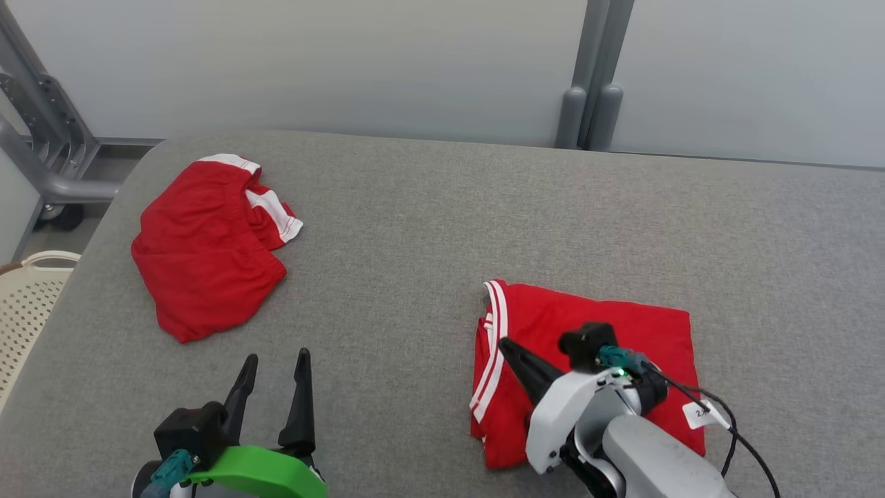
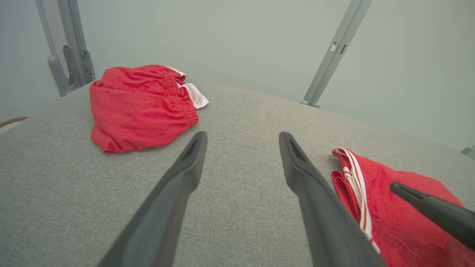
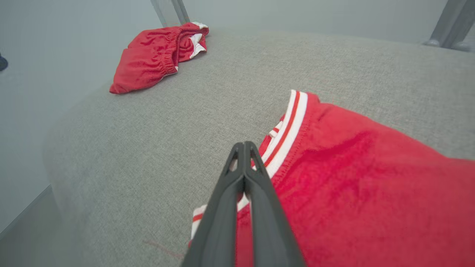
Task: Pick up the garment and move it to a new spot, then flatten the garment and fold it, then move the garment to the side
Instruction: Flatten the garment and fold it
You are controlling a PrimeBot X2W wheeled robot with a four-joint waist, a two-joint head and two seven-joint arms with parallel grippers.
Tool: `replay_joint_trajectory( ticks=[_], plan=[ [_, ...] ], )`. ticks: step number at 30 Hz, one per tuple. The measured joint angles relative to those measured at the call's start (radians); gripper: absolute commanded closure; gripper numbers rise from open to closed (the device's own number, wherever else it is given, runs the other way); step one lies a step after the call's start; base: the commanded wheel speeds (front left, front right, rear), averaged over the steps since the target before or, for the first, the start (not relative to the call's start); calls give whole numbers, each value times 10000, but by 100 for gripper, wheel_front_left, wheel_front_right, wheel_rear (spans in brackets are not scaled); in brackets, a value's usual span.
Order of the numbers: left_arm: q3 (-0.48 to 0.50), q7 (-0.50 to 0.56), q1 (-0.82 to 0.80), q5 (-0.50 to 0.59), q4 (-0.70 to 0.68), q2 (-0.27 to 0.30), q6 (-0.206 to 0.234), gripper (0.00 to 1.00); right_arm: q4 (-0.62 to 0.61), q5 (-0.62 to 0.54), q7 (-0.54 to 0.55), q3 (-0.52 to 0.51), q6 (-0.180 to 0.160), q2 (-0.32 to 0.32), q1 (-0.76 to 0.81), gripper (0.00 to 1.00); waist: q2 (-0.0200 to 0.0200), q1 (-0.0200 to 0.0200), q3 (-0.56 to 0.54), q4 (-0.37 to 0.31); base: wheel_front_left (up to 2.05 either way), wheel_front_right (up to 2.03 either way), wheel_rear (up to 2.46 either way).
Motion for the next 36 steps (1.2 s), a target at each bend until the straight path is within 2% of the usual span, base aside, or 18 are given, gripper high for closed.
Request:
replay_joint_trajectory(
  ticks=[4, 5, 7, 9, 11, 12, 17, 24, 31, 36],
  plan=[
    [10, -44, 4, 0, -10, 0, 8, 0, -391, -190, -290, -790, 0, -173, -186, 100, 0, 0, -60, -206, 0, 0, 0],
    [8, -46, 7, 0, -19, -2, 10, 0, -485, -276, -313, -1035, 0, -255, -197, 92, 0, 0, -76, -261, 0, 0, 0],
    [4, -54, 15, 2, -35, 0, 13, 0, -642, -499, -376, -1615, 0, -433, -196, 74, 0, 0, -109, -380, 0, 0, 0],
    [-8, -58, 31, 2, -40, 0, 12, 0, -851, -744, -370, -2159, 0, -604, -167, 51, 0, 0, -137, -502, 0, 0, 0],
    [-19, -58, 62, 2, -46, -4, 15, 0, -1087, -986, -318, -2727, 0, -736, -34, 9, 0, 0, -161, -628, 0, 0, 0],
    [-19, -59, 79, 2, -48, -6, 15, 0, -1227, -1126, -261, -2974, 0, -802, 70, 0, 0, 0, -169, -691, 0, 0, 0],
    [-23, -81, 106, 0, -69, -12, 33, 0, -2077, -1712, 75, -4284, 0, -915, 777, 0, 0, 0, -186, -1018, 0, 0, 0],
    [-27, -84, 111, 0, -77, -15, 61, 0, -3469, -2336, 748, -5622, 0, -631, 1639, 0, 0, 0, -149, -1450, 0, 0, 0],
    [-73, -86, 105, 0, -44, -40, 61, 0, -4299, -2625, 2013, -6149, 0, -646, 2168, 0, 0, 0, -102, -1633, 0, 0, 0],
    [-119, -86, 101, 0, -17, -67, 46, 0, -4585, -2514, 2851, -6245, 0, -1089, 2347, 0, 0, 0, -68, -1553, 0, 0, 0]
  ],
)
